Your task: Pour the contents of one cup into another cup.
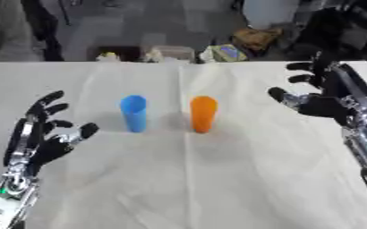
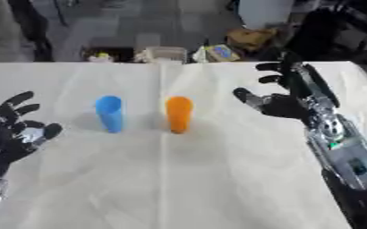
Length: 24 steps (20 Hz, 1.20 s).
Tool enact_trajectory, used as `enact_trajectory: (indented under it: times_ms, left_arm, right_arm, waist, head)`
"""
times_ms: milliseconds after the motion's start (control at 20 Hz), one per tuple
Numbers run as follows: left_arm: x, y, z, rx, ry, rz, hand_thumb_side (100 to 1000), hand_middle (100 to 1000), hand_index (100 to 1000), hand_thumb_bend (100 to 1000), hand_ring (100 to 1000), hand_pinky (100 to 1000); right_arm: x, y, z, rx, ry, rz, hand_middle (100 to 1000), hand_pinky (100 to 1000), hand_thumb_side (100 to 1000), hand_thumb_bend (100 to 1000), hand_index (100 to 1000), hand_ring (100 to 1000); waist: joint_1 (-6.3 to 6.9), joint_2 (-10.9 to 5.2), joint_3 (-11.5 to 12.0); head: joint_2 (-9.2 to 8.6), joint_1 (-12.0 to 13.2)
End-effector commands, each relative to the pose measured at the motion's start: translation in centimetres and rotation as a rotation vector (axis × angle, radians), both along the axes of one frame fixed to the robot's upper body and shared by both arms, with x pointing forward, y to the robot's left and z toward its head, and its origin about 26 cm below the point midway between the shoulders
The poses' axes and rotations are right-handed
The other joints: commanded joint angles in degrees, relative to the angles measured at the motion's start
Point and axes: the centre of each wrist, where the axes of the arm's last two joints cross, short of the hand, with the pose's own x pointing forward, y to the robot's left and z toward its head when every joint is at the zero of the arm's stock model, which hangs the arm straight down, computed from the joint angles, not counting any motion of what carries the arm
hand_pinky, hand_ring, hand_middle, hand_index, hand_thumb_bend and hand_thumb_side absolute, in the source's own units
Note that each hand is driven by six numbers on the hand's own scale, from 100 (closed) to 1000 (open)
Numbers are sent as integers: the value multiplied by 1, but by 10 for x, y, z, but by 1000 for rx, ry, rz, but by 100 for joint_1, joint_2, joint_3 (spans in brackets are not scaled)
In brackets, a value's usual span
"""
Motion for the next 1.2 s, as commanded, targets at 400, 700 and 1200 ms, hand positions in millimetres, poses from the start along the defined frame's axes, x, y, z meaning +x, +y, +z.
enact_trajectory:
  times_ms: [400,700,1200]
  left_arm:
    - [29,-26,-16,95,-3,5,391,853,864,987,810,589]
    - [44,-39,-29,137,4,35,392,847,864,993,801,582]
    - [60,-50,-37,132,-8,116,382,838,863,985,792,575]
  right_arm:
    - [1,3,11,2,-33,21,788,718,100,581,911,807]
    - [1,8,13,8,-41,42,789,719,100,580,911,807]
    - [0,12,15,20,-48,60,789,719,100,579,912,807]
  waist:
    - [-66,-33,-66]
    - [-149,16,-167]
    - [-236,96,-276]
  head:
    - [-86,68]
    - [-182,132]
    - [-268,221]
